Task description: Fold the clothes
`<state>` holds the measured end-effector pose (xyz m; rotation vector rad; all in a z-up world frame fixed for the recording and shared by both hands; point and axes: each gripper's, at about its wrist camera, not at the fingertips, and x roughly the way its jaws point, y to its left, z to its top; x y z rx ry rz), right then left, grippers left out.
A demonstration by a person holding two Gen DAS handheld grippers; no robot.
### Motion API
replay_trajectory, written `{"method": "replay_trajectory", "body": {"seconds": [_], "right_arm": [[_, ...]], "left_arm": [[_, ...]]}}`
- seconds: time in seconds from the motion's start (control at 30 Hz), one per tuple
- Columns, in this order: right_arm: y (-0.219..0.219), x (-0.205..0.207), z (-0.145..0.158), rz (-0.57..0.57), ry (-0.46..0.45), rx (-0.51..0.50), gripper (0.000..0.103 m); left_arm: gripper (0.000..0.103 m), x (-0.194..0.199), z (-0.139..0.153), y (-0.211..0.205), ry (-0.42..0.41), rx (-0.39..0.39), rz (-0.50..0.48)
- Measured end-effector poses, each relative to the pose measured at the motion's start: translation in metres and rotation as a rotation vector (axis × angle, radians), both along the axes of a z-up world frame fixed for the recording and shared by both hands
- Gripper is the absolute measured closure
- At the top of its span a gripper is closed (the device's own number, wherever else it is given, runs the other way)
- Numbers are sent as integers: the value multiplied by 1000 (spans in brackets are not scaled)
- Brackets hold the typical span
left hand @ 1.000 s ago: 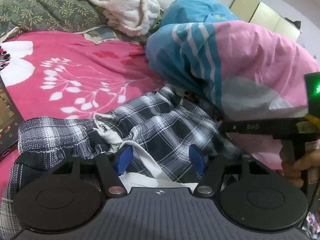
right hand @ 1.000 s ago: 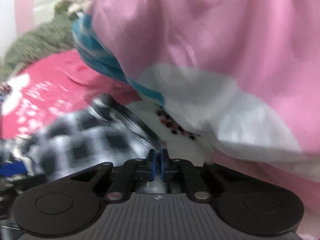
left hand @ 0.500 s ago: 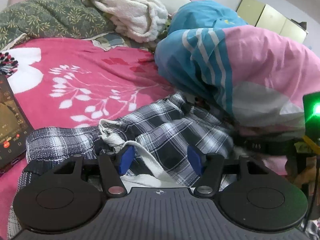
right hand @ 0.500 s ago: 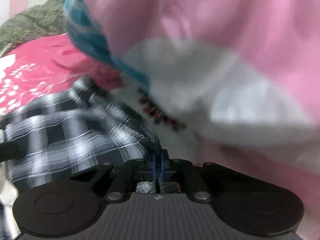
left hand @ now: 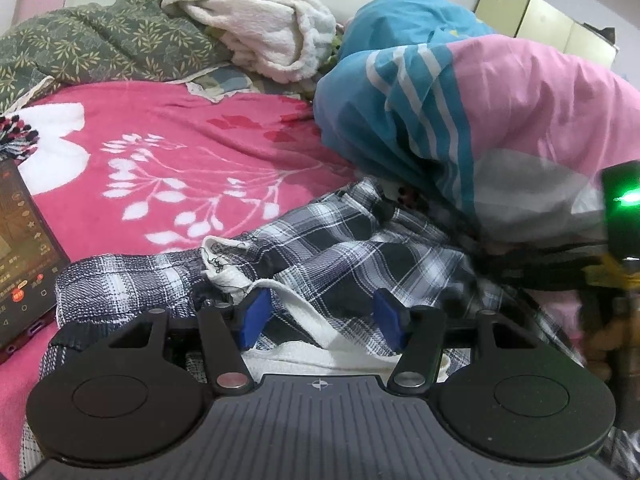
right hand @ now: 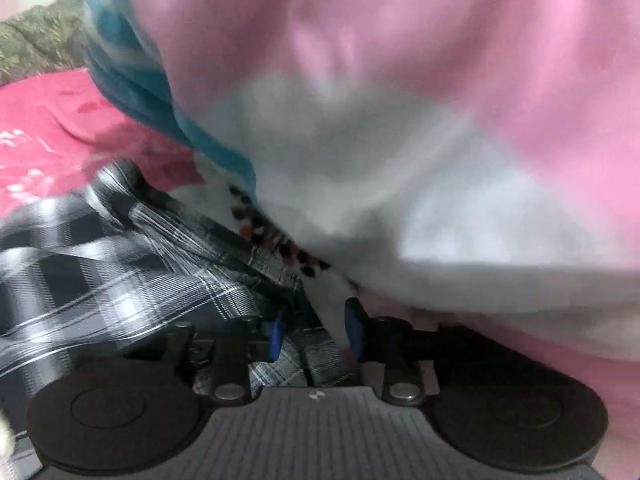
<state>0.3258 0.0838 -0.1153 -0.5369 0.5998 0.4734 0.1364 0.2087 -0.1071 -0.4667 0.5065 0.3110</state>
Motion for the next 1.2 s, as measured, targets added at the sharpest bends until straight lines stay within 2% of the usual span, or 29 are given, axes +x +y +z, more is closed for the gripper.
{"method": "replay_trajectory", "body": {"seconds": [0.1,0.23,0.27,0.3,0.4,0.53,0.8,1.03,1.2], "right_arm": [[2,-16,15,84,1,50,70],[41,-22,15,196,107,142,74],[52,-18,10,207,141,158,78],[61,-10,4,207,177,168,81],[77,18,-15,154,263,189,82],[86,37,-22,93,286,264,83],[61,22,3,51,274,361,82],[43,32,6,-70,321,397,82],[-17,-15,45,-31,262,430,80]], "left_arm": [[46,0,1,0,2,0,10],[48,-1,1,-1,5,6,24],[48,-1,0,-1,7,8,24],[49,-1,0,-1,9,11,25],[49,0,-1,-1,15,18,26],[49,1,-1,-3,22,30,24],[49,-2,-1,0,17,13,25],[48,-4,3,-3,7,18,38],[45,-10,11,-7,-28,55,49]]}}
